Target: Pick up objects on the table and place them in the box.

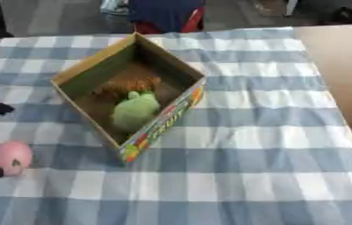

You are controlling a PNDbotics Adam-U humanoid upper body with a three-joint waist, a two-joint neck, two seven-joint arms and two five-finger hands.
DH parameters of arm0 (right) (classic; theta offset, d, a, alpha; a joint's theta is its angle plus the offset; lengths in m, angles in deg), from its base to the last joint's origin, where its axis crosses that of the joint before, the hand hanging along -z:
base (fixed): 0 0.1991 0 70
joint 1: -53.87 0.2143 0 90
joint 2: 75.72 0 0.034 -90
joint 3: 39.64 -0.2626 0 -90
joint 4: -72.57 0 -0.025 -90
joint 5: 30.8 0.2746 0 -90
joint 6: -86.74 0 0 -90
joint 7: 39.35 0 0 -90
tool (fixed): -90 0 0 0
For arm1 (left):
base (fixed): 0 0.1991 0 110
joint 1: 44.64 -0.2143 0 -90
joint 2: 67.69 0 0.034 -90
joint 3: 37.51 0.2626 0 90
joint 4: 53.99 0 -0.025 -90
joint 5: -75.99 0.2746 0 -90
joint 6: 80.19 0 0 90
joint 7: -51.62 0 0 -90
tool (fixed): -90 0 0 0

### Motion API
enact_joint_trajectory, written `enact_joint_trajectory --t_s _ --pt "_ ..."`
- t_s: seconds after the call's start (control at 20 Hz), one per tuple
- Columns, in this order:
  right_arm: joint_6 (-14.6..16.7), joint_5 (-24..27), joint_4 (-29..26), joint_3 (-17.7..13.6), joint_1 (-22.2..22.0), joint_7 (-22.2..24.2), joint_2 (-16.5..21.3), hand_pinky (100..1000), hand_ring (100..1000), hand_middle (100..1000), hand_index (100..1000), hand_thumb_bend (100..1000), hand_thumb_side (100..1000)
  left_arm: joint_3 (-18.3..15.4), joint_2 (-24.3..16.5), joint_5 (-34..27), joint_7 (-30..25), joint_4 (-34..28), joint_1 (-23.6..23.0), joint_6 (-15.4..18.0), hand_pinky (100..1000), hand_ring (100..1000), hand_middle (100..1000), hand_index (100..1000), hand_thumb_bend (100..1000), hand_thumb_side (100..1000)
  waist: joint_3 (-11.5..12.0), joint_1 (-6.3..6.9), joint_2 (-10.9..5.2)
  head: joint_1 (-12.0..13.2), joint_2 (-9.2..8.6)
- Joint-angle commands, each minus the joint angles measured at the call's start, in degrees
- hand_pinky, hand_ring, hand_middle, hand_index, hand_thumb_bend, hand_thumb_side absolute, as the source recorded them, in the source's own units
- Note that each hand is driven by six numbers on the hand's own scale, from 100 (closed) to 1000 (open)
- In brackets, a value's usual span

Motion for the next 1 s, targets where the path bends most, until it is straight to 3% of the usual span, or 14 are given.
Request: enact_joint_trajectory --t_s 0.05,0.55,0.6,0.8,1.0 --pt "0.03 0.37 -0.95 -0.54 1.19 -0.02 0.52 700 773 704 934 100 850 0.26 -1.04 1.43 -0.78 0.71 1.14 0.35 503 822 735 906 667 586 -0.08 0.1 -0.89 0.13 -0.05" --pt "0.01 0.08 -0.46 -0.58 1.44 0.32 0.08 700 773 698 934 100 853 1.85 0.23 3.41 -1.46 3.63 2.58 1.02 450 774 652 878 665 581 -0.32 0.22 -0.63 0.46 -0.22" --pt "0.02 0.05 -0.42 -0.58 1.45 0.34 0.07 701 773 696 934 100 854 1.86 0.28 3.44 -1.48 3.74 2.64 1.01 412 744 610 847 646 587 -0.32 0.22 -0.61 0.48 -0.23" --pt "0.08 -0.05 -0.21 -0.57 1.44 0.55 -0.02 701 773 695 934 100 855 2.1 0.94 4.32 -1.04 4.95 3.22 1.06 385 719 583 798 610 595 -0.42 0.14 -0.48 0.67 -0.37" --pt "0.11 -0.16 -0.04 -0.58 1.44 0.65 -0.01 701 774 693 934 100 857 2.48 1.36 3.96 -1.2 5.28 3.42 1.97 365 697 565 790 554 506 -0.46 0.08 -0.37 0.74 -0.39"
